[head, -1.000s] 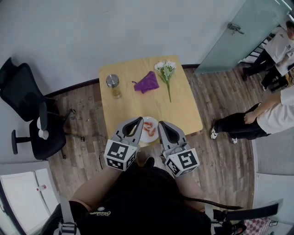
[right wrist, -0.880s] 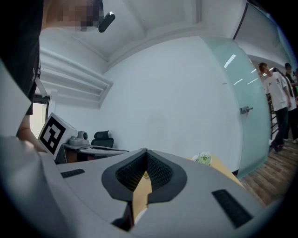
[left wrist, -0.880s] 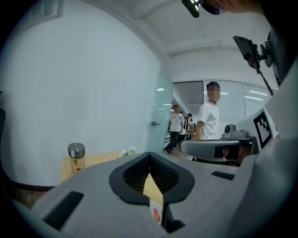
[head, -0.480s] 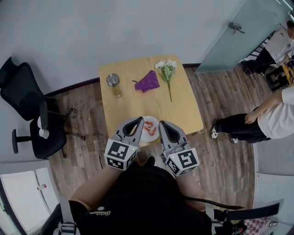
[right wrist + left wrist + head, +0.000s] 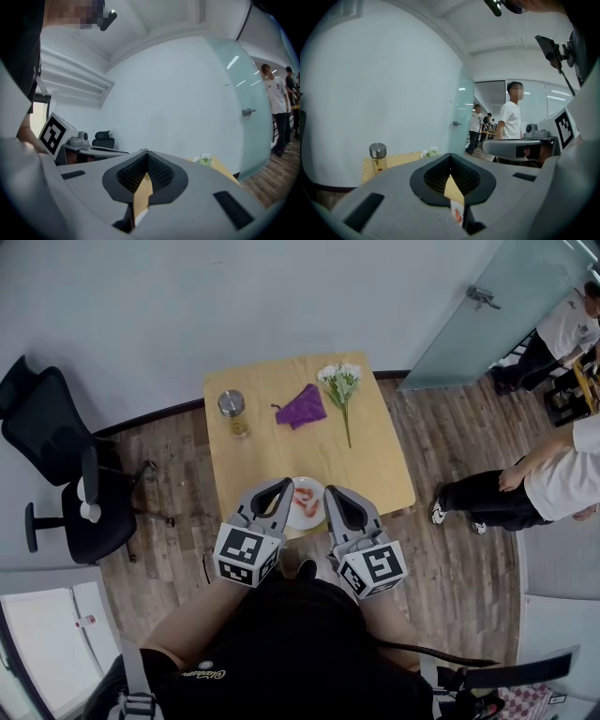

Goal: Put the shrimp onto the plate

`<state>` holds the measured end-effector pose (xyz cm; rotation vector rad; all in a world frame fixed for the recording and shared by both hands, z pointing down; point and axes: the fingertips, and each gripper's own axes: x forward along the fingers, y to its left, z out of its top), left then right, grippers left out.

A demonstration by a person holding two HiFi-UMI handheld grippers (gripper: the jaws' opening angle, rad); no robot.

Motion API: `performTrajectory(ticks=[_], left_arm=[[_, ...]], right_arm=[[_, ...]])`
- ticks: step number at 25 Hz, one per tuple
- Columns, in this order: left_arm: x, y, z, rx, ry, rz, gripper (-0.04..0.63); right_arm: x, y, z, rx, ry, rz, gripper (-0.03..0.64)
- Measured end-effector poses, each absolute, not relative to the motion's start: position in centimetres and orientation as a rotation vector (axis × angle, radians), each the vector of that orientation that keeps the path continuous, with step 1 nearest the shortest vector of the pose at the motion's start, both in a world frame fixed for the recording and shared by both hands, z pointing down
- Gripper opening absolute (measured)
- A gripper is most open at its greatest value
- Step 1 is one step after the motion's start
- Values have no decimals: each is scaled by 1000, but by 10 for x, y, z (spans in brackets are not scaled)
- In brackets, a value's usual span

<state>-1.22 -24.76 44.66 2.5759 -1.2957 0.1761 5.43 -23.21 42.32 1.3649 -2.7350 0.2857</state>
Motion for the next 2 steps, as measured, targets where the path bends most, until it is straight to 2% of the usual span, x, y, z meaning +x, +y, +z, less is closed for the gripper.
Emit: performTrajectory(ticks=[2], left_arm=[[-13, -247, 447, 2575, -1298, 177, 2]], right_arm=[[54, -232, 423, 1366, -2736, 284, 0]])
